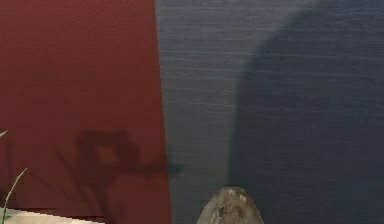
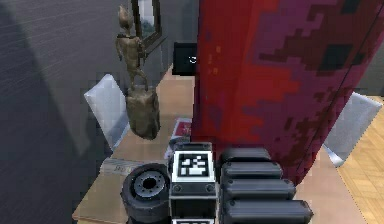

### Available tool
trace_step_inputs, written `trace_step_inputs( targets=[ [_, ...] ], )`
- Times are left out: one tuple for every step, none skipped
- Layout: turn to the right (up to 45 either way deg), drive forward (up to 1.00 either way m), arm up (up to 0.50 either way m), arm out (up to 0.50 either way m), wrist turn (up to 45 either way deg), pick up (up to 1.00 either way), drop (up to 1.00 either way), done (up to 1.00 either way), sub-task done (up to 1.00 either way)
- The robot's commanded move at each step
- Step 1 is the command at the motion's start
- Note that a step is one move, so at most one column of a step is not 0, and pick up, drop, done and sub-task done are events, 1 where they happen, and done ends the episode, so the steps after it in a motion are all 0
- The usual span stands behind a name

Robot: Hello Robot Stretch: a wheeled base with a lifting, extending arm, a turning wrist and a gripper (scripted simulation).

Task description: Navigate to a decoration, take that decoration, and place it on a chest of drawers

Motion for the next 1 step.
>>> trace_step_inputs(
  targets=[
    [-45.0, 0.00, 0.00, 0.00, 0.0, 0.00, 0.00, 0.00, 0.00]
  ],
)
